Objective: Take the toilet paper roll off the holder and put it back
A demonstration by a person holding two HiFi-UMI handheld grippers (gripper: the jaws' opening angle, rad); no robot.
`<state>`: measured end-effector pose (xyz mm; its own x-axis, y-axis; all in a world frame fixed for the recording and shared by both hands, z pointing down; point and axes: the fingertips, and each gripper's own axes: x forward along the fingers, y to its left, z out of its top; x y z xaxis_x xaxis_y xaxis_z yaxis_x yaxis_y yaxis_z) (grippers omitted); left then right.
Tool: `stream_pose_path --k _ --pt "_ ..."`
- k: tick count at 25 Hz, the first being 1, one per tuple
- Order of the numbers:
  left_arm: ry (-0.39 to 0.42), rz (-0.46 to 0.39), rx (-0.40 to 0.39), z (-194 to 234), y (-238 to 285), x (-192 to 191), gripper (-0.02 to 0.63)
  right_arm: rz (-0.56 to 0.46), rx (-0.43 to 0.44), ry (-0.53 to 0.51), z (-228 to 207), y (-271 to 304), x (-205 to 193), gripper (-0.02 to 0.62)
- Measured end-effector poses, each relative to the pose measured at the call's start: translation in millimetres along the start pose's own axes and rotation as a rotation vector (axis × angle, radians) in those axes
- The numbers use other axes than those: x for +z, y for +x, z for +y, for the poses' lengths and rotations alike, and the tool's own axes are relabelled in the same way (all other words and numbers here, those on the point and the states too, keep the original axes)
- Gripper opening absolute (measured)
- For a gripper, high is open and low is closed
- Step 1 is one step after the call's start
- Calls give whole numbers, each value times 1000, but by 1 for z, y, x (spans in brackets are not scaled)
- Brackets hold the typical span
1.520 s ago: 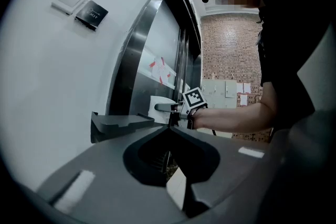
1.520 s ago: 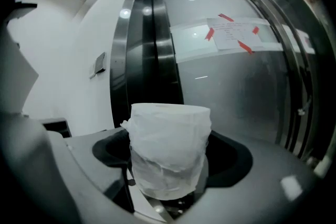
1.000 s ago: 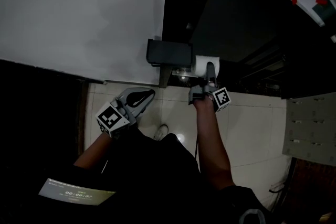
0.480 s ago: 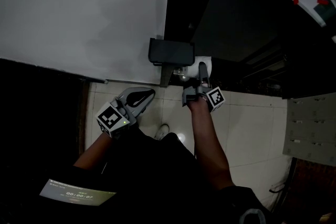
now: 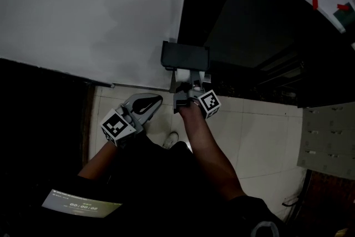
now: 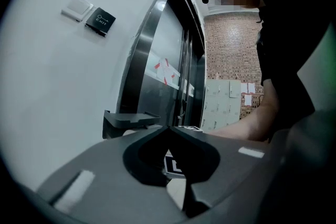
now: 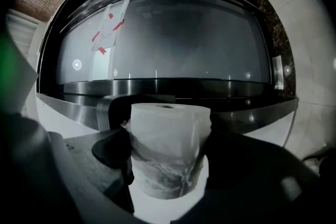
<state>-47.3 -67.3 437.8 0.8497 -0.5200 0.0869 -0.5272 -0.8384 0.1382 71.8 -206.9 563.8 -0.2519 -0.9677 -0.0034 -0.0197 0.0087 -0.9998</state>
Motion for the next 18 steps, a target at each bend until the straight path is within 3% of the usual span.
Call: stream_pose_path --k 6,18 --pt "-18 9 12 3 -6 1 3 8 5 -25 -2 7 -37 420" --pt "2 1 2 5 -5 -2 3 68 41 -7 1 0 -43 430"
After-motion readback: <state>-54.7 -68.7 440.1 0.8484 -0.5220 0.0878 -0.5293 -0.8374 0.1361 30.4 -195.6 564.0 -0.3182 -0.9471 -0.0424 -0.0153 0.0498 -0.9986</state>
